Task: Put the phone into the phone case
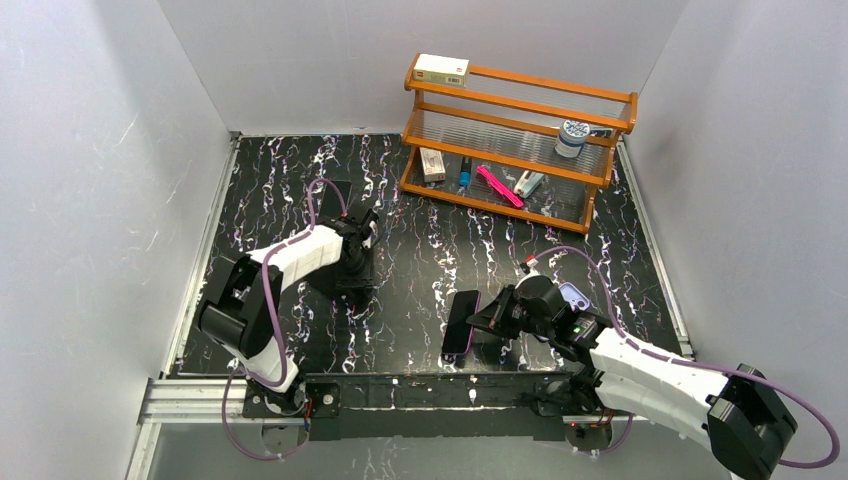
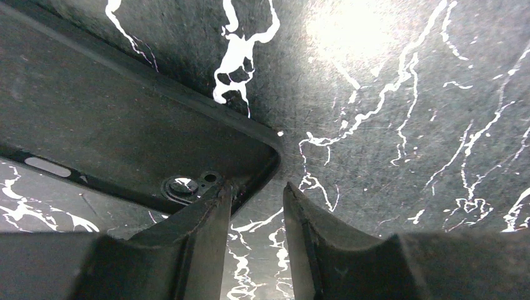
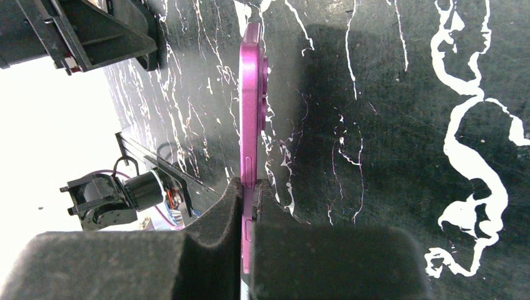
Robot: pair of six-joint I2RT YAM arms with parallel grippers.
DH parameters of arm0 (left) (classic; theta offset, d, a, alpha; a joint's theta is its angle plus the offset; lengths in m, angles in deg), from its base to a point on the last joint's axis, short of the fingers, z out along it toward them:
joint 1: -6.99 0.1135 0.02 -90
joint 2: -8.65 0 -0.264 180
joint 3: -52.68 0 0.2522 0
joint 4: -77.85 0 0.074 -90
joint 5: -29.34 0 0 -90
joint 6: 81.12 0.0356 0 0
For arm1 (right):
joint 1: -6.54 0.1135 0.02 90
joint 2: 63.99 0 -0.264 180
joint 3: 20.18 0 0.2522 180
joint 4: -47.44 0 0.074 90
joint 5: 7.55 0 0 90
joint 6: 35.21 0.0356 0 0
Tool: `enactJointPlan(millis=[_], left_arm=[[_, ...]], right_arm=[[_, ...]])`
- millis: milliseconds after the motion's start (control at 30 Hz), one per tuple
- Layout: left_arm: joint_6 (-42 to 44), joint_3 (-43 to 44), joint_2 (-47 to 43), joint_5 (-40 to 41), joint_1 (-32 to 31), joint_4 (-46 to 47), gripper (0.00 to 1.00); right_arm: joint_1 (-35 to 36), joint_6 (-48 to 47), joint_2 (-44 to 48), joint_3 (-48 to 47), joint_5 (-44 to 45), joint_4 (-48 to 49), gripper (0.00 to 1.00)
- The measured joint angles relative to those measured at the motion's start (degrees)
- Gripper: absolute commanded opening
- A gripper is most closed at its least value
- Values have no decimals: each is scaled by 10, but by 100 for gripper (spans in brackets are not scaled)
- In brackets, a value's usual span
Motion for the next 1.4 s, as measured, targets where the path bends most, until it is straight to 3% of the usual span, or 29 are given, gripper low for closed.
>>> enactJointPlan(millis=[100,300,500,667,833,867,1033,1100,1233,1400], left_arm=[[1,-6,2,-9,0,0,26],[4,-12,1,-37,4,2,0],[-51,-49,-24,-114,3,48,0],[-180,-113,-52,-219,-11,141,0],[-322,-167,-51,-273,-14,266,0],[-347,-168,-45,-279,-14,294,2],[-402,-126,-4,-288,-14,367,41],[-394,-91,11,-291,-12,365,49],[-341,-19,23,-285,0,321,57],[-219,33,23,-231,33,220,58]], right_arm=[[0,-1,0,-5,2,-5,1],[0,-4,3,-9,12,-10,1],[0,-11,12,-17,16,-38,1],[0,-15,31,-24,30,-55,1],[0,-16,47,-31,41,-78,1],[0,-16,51,-32,42,-83,1],[0,-15,68,-36,46,-97,1],[0,-16,67,-40,47,-103,1],[0,-15,67,-53,51,-114,1],[0,-14,66,-56,51,-118,1]])
